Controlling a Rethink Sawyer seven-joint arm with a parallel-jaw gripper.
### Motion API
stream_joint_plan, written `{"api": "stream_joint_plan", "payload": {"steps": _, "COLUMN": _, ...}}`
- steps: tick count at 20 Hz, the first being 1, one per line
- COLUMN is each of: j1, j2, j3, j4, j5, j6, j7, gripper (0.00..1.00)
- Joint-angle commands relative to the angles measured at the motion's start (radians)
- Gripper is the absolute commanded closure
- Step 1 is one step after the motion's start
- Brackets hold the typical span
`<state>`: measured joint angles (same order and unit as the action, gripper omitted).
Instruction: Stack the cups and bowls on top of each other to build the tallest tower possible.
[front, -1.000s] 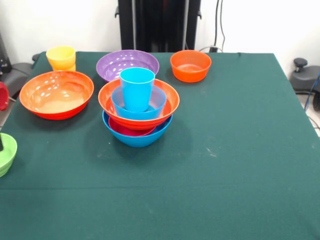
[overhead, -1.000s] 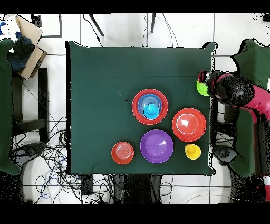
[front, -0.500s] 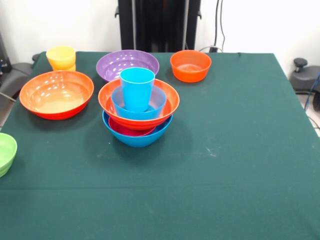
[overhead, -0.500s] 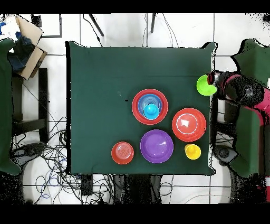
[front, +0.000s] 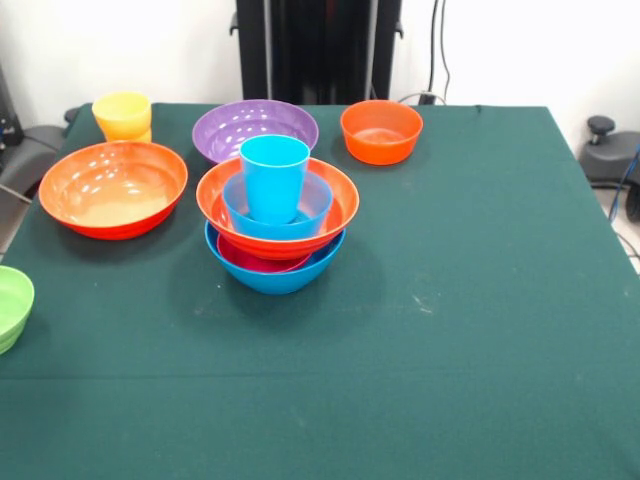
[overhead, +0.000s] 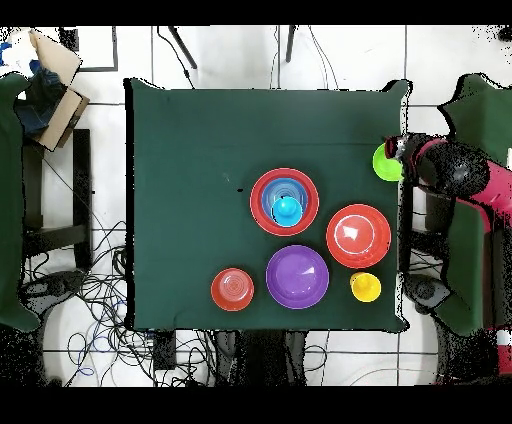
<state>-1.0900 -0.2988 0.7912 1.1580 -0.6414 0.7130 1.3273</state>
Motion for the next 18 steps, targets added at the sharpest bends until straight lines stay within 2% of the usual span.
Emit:
{"api": "stream_joint_plan", "payload": {"steps": 1, "j1": 0.072, "j2": 0.049, "j3": -0.034, "j4": 0.006, "j5": -0.113, "j6": -0.084, "j7": -0.189, "gripper": 0.0}}
{"api": "stream_joint_plan", "payload": {"steps": 9, "j1": 0.104, "j2": 0.142, "j3": -0.027, "j4": -0.08, "j5": -0.136, "j6": -0.122, "j7": -0.21, "gripper": 0.0}}
{"api": "stream_joint_plan", "payload": {"steps": 18, "j1": 0.097, "j2": 0.147, "j3": -0.034, "j4": -0.065, "j5": -0.141, "j6": -0.124, "j7": -0.221, "gripper": 0.0}}
